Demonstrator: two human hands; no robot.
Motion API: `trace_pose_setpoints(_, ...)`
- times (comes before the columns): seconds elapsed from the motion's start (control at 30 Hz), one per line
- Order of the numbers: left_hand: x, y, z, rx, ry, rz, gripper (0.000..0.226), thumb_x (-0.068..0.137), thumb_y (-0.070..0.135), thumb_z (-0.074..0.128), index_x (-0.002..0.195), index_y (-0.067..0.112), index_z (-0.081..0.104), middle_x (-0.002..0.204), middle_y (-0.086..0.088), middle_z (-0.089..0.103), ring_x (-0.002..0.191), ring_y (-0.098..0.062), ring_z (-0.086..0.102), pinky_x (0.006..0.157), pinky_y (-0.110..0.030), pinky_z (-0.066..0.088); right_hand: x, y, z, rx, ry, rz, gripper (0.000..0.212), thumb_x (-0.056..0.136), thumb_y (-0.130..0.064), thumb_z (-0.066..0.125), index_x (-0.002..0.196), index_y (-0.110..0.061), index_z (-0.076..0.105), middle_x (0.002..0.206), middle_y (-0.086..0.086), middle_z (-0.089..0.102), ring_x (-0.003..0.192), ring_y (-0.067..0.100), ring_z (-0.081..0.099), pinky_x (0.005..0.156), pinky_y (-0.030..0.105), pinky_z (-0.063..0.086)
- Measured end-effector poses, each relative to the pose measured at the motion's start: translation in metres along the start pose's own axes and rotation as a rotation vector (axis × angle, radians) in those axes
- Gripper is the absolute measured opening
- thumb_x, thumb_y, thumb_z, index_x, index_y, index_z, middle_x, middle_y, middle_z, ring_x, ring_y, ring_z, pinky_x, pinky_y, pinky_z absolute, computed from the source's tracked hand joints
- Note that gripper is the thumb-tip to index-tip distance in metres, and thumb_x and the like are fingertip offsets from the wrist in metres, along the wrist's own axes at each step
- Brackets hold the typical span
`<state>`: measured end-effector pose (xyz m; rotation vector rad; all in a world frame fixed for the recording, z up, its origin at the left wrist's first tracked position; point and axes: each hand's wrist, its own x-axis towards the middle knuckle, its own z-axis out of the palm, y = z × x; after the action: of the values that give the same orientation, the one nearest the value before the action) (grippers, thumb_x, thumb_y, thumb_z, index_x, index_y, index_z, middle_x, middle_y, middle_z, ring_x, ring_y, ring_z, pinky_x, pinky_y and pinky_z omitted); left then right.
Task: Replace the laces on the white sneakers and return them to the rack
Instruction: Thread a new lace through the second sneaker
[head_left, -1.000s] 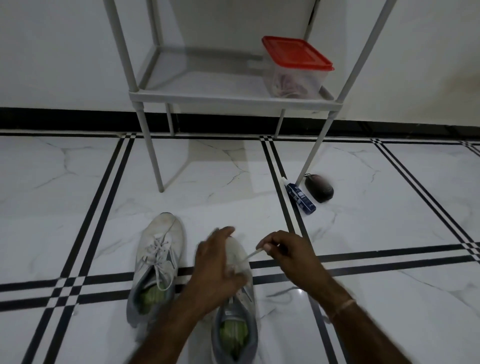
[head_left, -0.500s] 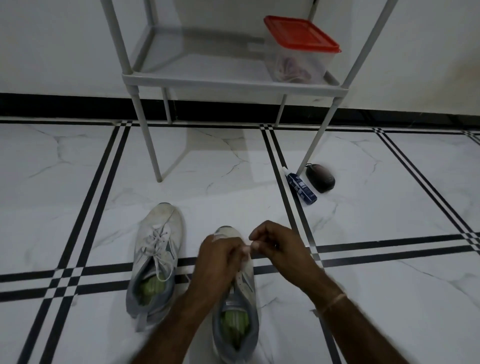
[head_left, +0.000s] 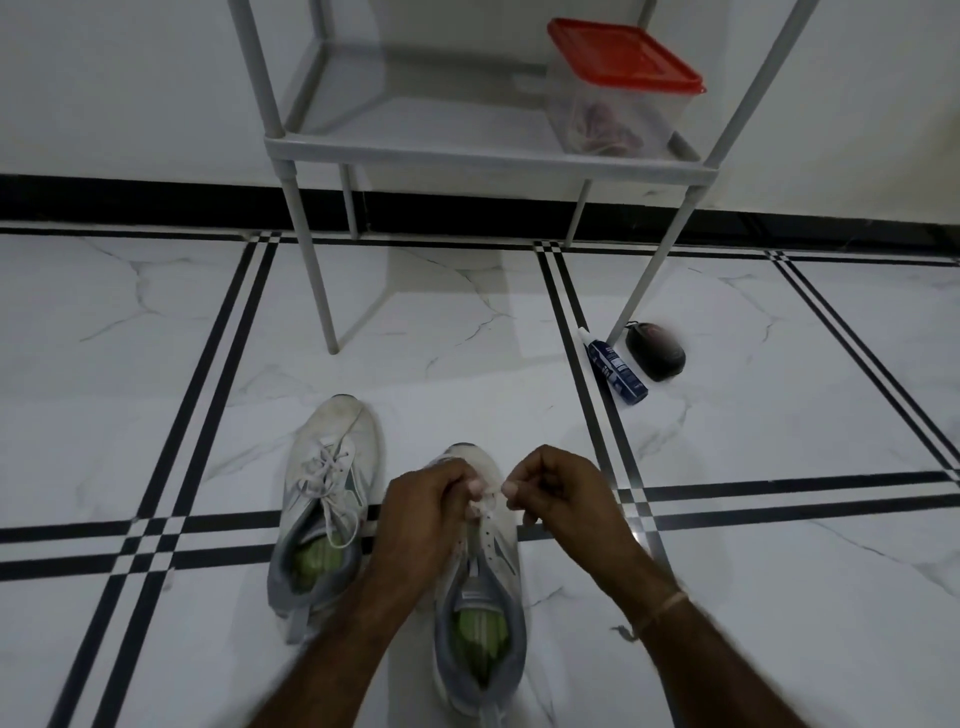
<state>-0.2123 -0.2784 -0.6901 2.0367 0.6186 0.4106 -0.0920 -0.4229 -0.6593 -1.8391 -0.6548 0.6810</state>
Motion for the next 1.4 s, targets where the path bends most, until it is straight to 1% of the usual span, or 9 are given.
trace_pose_setpoints(0.13, -0.005, -0.017, -0.013, 0.125, 0.054, -0.055, 0.030, 0.096, 0.046, 0.050, 0.077, 0.026, 0.062, 0.061, 0.011, 0.062, 0.059, -0.007, 0.060, 0.061, -0.039, 0.056, -0.010, 0.016, 0.003, 0.079, -0.004, 0.051, 0.015, 0.098, -0.001, 0.061, 0.101, -0.007, 0.075, 0.088, 0.008, 0.077, 0.079, 0.019, 0.073, 0.070, 0.027, 0.060)
trace_pose_setpoints(0.3, -0.010, 0.003, -0.003, 0.114, -0.039, 0.092, 0.027, 0.090, 0.043, 0.057, 0.109, 0.029, 0.071, 0.100, 0.017, 0.073, 0.090, 0.005, 0.061, 0.083, -0.017, 0.047, -0.010, 0.019, 0.022, 0.138, 0.052, 0.047, 0.009, 0.089, -0.010, 0.076, 0.092, -0.003, 0.071, 0.079, 0.013, 0.075, 0.074, 0.033, 0.072, 0.067, 0.030, 0.059)
trace_pose_setpoints(0.4, -0.009, 0.010, 0.003, -0.043, -0.096, -0.024, 0.026, 0.087, 0.043, 0.059, 0.101, 0.029, 0.075, 0.085, 0.016, 0.075, 0.083, 0.002, 0.067, 0.077, -0.021, 0.055, -0.009, 0.019, 0.027, 0.182, 0.030, 0.029, 0.008, 0.095, -0.008, 0.068, 0.097, -0.005, 0.076, 0.084, 0.013, 0.076, 0.078, 0.028, 0.073, 0.070, 0.028, 0.059)
trace_pose_setpoints(0.57, -0.010, -0.001, 0.006, -0.128, -0.021, -0.072, 0.010, 0.089, 0.019, 0.074, 0.081, 0.024, 0.078, 0.073, 0.012, 0.073, 0.070, -0.007, 0.068, 0.070, -0.033, 0.057, -0.010, 0.021, 0.027, 0.257, 0.074, 0.092, 0.009, 0.094, -0.009, 0.071, 0.100, -0.007, 0.065, 0.085, 0.014, 0.076, 0.079, 0.029, 0.075, 0.073, 0.036, 0.061)
trace_pose_setpoints(0.77, -0.001, -0.021, 0.006, -0.163, 0.069, -0.199, 0.011, 0.086, 0.018, 0.079, 0.076, 0.022, 0.077, 0.072, 0.011, 0.073, 0.072, -0.003, 0.067, 0.071, -0.019, 0.052, -0.019, 0.029, 0.034, -0.402, -0.222, 0.127, 0.069, 0.073, -0.044, 0.088, 0.129, -0.029, 0.050, 0.123, -0.010, 0.054, 0.107, 0.011, 0.057, 0.088, 0.025, 0.053)
trace_pose_setpoints(0.97, 0.002, -0.039, 0.019, -0.280, -0.069, -0.345, 0.012, 0.085, 0.015, 0.080, 0.076, 0.009, 0.077, 0.072, -0.002, 0.074, 0.071, -0.014, 0.069, 0.074, -0.031, 0.057, -0.006, 0.026, 0.028, -0.439, -0.337, 0.172, 0.080, 0.070, -0.038, 0.091, 0.135, -0.027, 0.046, 0.123, -0.004, 0.054, 0.108, 0.012, 0.056, 0.085, 0.021, 0.050)
trace_pose_setpoints(1.13, -0.001, -0.047, 0.024, -0.258, -0.064, -0.358, 0.017, 0.083, 0.016, 0.082, 0.069, 0.022, 0.076, 0.060, 0.016, 0.067, 0.063, 0.003, 0.062, 0.069, -0.020, 0.051, -0.005, 0.029, 0.026, -0.406, -0.236, 0.229, 0.038, 0.080, -0.019, 0.083, 0.115, -0.016, 0.068, 0.110, -0.003, 0.067, 0.099, 0.010, 0.064, 0.075, 0.013, 0.050)
trace_pose_setpoints(1.23, -0.003, -0.050, 0.027, -0.230, -0.049, -0.369, 0.013, 0.082, 0.021, 0.084, 0.072, 0.015, 0.077, 0.066, 0.007, 0.070, 0.066, -0.006, 0.065, 0.069, -0.023, 0.052, -0.007, 0.041, 0.029, -0.346, -0.045, 0.256, 0.011, 0.087, -0.021, 0.078, 0.095, -0.016, 0.073, 0.090, -0.004, 0.072, 0.084, 0.009, 0.067, 0.070, 0.015, 0.052)
trace_pose_setpoints(1.4, -0.002, -0.055, 0.033, -0.124, -0.069, -0.371, 0.018, 0.082, 0.028, 0.082, 0.071, 0.015, 0.076, 0.068, 0.004, 0.073, 0.071, -0.011, 0.070, 0.072, -0.031, 0.055, 0.000, 0.053, 0.037, -0.302, 0.044, 0.276, 0.009, 0.085, -0.022, 0.081, 0.091, -0.017, 0.078, 0.087, -0.005, 0.075, 0.082, 0.005, 0.069, 0.075, 0.018, 0.054)
